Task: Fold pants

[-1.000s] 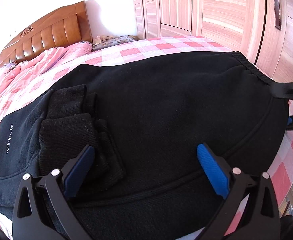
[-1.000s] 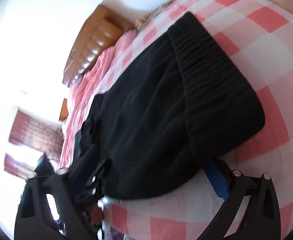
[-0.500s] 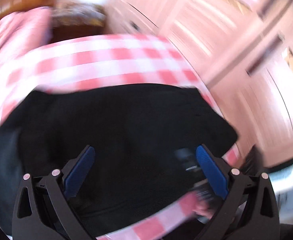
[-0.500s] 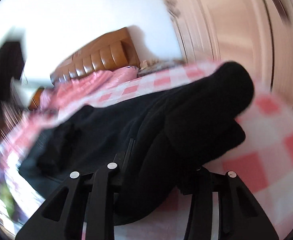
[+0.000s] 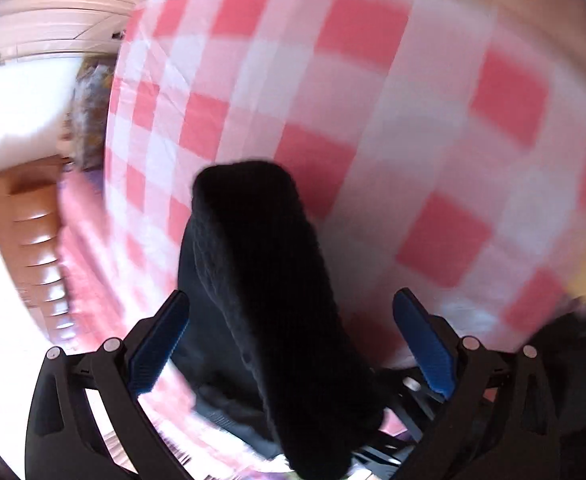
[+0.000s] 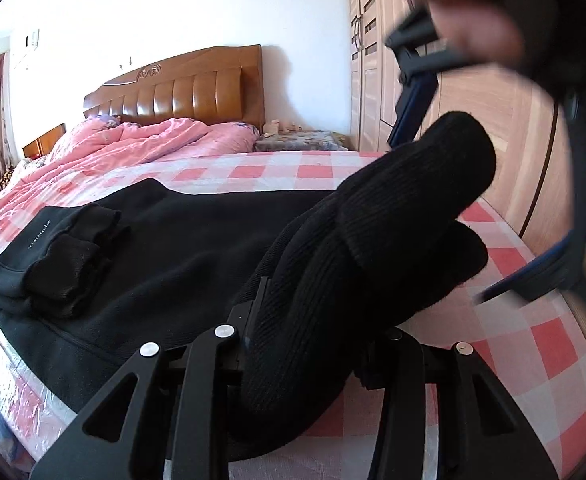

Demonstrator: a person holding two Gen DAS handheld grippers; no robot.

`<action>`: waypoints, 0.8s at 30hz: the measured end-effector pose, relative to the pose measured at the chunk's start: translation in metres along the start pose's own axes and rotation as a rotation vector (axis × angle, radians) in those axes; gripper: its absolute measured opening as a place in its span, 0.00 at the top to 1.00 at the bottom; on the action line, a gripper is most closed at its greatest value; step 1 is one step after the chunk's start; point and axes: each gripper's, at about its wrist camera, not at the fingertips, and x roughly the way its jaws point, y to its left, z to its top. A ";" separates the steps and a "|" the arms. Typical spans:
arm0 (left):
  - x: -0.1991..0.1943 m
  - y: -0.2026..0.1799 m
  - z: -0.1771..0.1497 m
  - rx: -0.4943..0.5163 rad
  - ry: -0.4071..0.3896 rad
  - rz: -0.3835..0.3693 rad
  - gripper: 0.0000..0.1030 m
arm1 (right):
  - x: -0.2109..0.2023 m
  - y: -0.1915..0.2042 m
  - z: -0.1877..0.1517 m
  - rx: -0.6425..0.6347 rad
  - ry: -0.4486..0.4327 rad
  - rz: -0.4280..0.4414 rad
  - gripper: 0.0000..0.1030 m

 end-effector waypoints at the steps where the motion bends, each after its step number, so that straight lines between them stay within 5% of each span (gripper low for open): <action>1: 0.010 -0.003 0.002 0.025 0.041 0.031 0.02 | -0.001 0.000 -0.001 -0.002 -0.001 0.000 0.58; 4: 0.038 -0.008 0.000 0.095 0.117 0.156 0.16 | -0.002 0.001 -0.001 -0.015 0.003 -0.005 0.56; 5: 0.043 -0.002 -0.003 0.076 0.130 0.138 0.47 | -0.002 0.002 -0.002 -0.018 0.008 -0.021 0.56; 6: 0.043 0.003 -0.006 0.060 0.132 0.102 0.66 | -0.002 0.002 -0.002 -0.014 0.018 -0.025 0.55; 8: 0.035 0.008 -0.015 0.070 0.066 0.058 0.70 | -0.004 -0.002 -0.003 0.009 0.058 0.000 0.47; 10: 0.028 0.018 -0.029 0.042 0.024 0.047 0.72 | -0.011 -0.011 -0.010 0.071 0.079 0.082 0.13; 11: 0.023 0.024 -0.036 0.022 0.004 0.034 0.72 | -0.017 -0.016 -0.017 0.111 0.081 0.092 0.09; 15: -0.004 0.058 -0.076 -0.083 -0.107 -0.041 0.72 | -0.021 -0.007 -0.027 0.179 0.114 0.233 0.08; 21: -0.050 0.132 -0.169 -0.309 -0.318 -0.174 0.78 | 0.003 0.057 -0.014 0.073 0.158 0.209 0.07; 24: -0.067 0.175 -0.246 -0.447 -0.455 -0.257 0.90 | 0.015 0.087 -0.008 0.034 0.170 0.205 0.07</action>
